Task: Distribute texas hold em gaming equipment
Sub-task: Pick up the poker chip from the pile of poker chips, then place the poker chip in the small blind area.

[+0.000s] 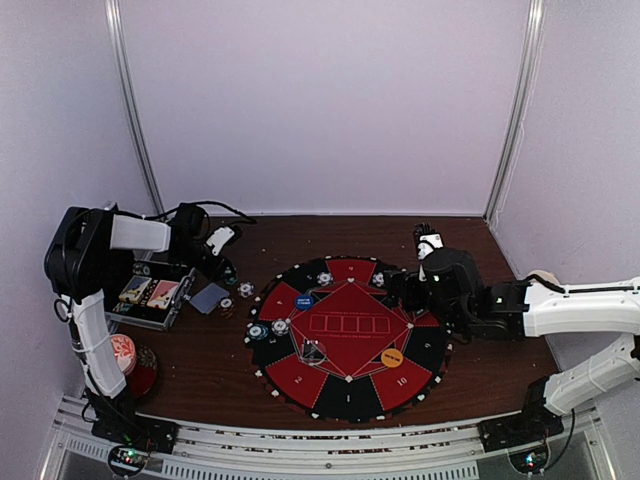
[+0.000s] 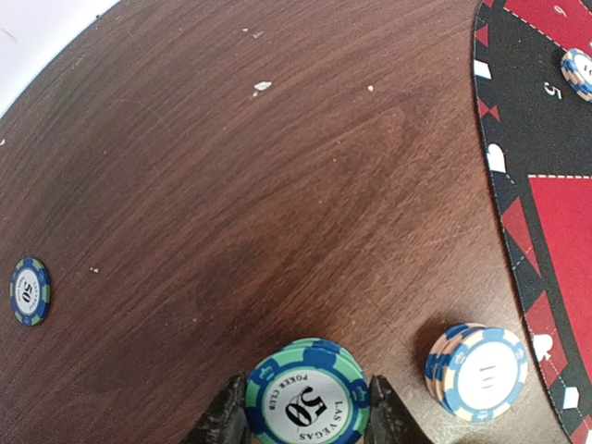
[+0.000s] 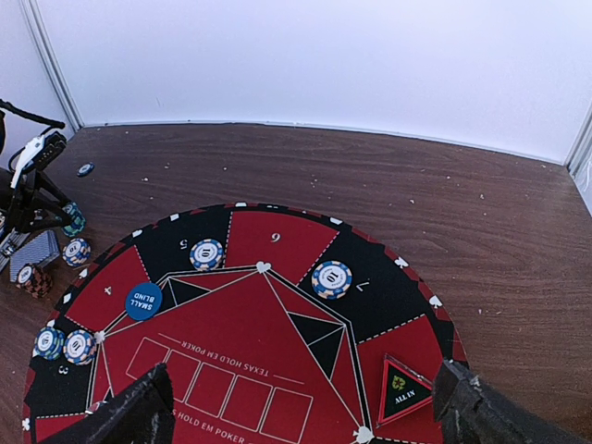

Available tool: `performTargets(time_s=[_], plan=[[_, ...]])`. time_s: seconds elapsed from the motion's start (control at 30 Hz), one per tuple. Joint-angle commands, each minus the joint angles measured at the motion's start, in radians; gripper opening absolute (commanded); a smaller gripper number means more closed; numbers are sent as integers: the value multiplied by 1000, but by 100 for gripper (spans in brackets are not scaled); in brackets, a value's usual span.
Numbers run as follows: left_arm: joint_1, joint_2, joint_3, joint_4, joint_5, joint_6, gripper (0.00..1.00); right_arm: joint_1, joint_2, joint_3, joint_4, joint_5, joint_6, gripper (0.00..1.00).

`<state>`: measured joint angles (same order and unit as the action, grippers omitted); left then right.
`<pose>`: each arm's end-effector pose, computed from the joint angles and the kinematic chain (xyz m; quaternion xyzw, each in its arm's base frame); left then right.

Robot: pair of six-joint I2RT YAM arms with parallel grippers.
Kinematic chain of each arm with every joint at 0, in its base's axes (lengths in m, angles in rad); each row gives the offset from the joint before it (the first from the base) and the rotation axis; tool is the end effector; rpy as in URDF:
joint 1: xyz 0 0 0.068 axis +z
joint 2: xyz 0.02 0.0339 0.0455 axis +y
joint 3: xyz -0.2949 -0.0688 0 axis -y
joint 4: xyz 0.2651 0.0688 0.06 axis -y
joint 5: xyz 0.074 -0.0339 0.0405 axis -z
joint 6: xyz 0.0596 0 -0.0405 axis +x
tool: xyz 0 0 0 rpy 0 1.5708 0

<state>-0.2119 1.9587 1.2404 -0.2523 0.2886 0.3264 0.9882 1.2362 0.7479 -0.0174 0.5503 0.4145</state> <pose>0.4312 -0.1101 0.1490 0.2924 0.9000 -0.1204 0.2999 0.1881 0.2289 0.2602 -0.1023 0.8343 0.1365 0.5243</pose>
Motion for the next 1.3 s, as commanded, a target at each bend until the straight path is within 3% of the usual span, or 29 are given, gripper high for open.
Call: performTargets(time_s=[0.0,0.6,1.27], plan=[[8,-32,11,11,19,-3,30,5,8,28,8,22,-8,98],[-47,-109,59,15,52,8,31,6,3,27,7,28,-6,98],[-312,248,521,-103,63,-65,31,6,2,25,8,20,-5,98]])
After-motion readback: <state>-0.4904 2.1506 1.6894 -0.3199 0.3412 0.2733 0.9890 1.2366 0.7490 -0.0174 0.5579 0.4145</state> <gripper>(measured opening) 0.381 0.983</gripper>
